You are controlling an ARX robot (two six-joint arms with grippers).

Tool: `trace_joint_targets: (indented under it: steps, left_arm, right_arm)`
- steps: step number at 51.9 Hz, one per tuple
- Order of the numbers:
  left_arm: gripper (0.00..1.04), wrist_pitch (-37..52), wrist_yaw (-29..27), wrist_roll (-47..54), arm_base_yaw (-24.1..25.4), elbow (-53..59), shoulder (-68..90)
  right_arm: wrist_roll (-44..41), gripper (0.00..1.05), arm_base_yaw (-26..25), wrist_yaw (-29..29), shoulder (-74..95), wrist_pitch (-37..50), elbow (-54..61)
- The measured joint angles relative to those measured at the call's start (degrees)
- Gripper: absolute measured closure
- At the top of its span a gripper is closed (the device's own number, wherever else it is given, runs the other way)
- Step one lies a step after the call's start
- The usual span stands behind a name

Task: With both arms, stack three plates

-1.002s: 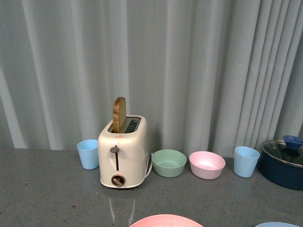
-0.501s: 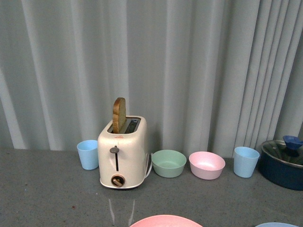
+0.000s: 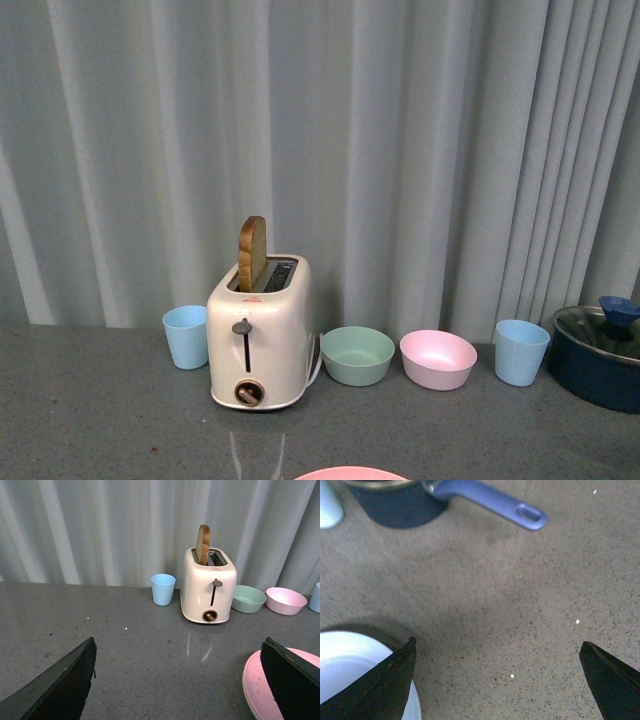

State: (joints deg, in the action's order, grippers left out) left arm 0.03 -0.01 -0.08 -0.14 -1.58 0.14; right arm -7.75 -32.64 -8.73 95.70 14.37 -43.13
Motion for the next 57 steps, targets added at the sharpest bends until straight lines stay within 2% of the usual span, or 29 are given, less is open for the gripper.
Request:
trace_joint_targets:
  steps: [12, 23, 42, 55, 57]
  left_arm:
    - [0.07, 0.0, 0.0, 0.0, 0.0, 0.0, 0.0]
    - [0.07, 0.0, 0.0, 0.0, 0.0, 0.0, 0.0]
    - [0.07, 0.0, 0.0, 0.0, 0.0, 0.0, 0.0]
    - [0.07, 0.0, 0.0, 0.0, 0.0, 0.0, 0.0]
    - [0.07, 0.0, 0.0, 0.0, 0.0, 0.0, 0.0]
  right_arm:
    - [-8.2, 0.07, -0.2, -0.7, 8.1, -1.6, -1.0]
    - [-11.1, 0.07, 1.5, -1.7, 12.5, 0.4, -0.4]
    - [-8.9, 0.07, 5.1, -5.0, 19.6, 4.5, -0.1]
    - [-4.5, 0.07, 6.2, -8.4, 22.2, 7.8, 1.5]
    - [-3.9, 0.1, 6.2, -8.5, 22.3, 8.2, 1.8]
